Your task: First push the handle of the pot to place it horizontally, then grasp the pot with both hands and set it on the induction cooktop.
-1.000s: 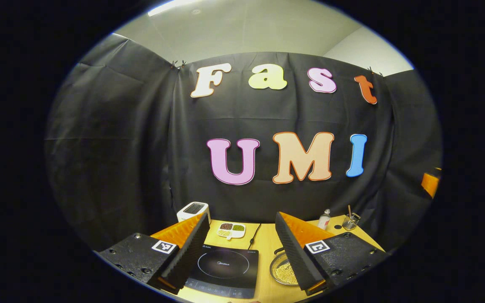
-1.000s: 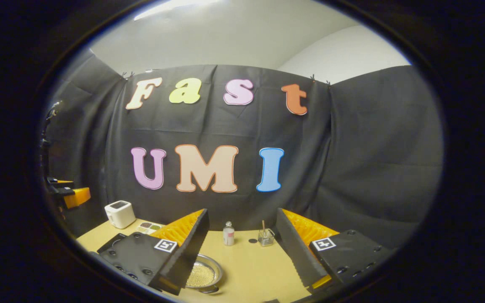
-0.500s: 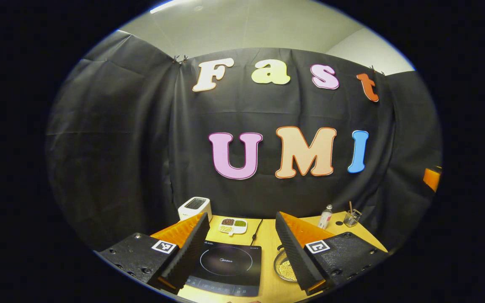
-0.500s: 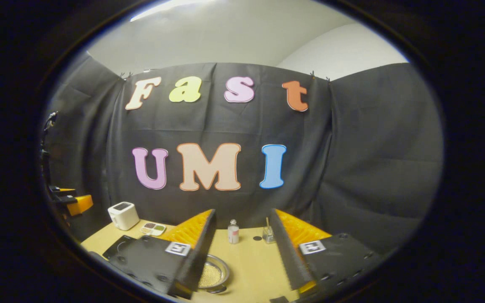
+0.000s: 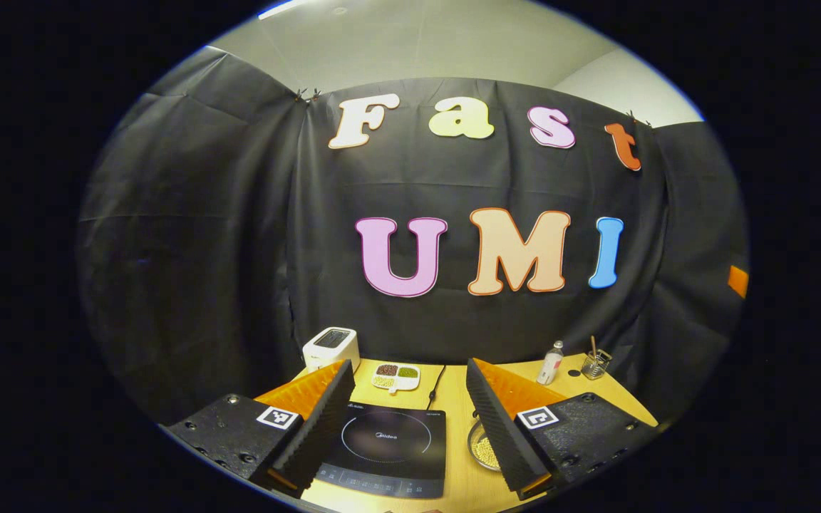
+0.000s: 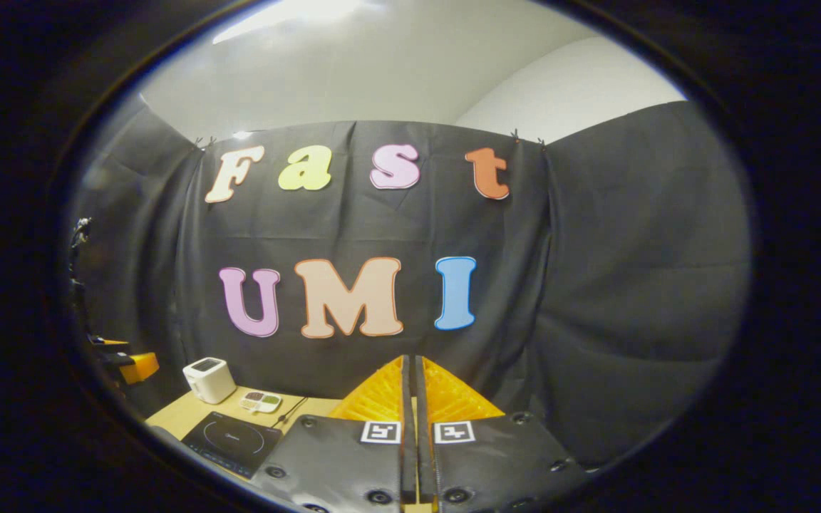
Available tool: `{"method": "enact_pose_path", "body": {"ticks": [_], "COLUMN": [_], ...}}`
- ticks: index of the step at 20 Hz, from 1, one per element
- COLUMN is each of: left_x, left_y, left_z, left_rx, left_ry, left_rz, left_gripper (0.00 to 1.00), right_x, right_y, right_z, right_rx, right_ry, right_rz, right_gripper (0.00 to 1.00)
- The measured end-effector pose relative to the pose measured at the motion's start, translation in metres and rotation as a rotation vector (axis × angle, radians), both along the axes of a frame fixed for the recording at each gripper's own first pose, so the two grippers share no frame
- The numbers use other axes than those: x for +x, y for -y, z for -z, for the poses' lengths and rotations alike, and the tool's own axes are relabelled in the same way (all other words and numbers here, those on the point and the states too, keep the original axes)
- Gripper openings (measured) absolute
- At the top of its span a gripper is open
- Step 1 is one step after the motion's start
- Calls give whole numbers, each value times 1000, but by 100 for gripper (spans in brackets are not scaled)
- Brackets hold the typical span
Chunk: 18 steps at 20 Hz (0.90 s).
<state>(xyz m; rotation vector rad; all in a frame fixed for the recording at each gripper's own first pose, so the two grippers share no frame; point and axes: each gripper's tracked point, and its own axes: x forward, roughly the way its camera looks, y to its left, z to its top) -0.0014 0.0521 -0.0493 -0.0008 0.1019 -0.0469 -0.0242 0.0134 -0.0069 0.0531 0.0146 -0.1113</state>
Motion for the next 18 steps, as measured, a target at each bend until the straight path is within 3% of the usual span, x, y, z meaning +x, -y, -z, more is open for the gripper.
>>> {"method": "enact_pose_path", "body": {"ticks": [7, 9, 15, 16, 18], "left_x": [-7, -5, -8, -9, -10], "left_y": [-22, -28, -46, -49, -55], "left_z": [10, 17, 22, 21, 23], "left_rx": [12, 16, 27, 31, 43], "left_ry": [-9, -19, -20, -17, -15], "left_rz": [-5, -2, 14, 16, 22], "left_gripper": [92, 92, 93, 96, 92], "right_x": [-7, -6, -10, -12, -16], "right_y": [-22, -35, -85, -91, -101], "right_z": [36, 53, 117, 131, 156], "right_rx": [-12, -5, 58, 75, 85], "right_ry": [-100, -142, -294, -328, -387], "right_rz": [-19, -40, -123, -133, -139], "right_gripper": [0, 4, 3, 7, 7]}}
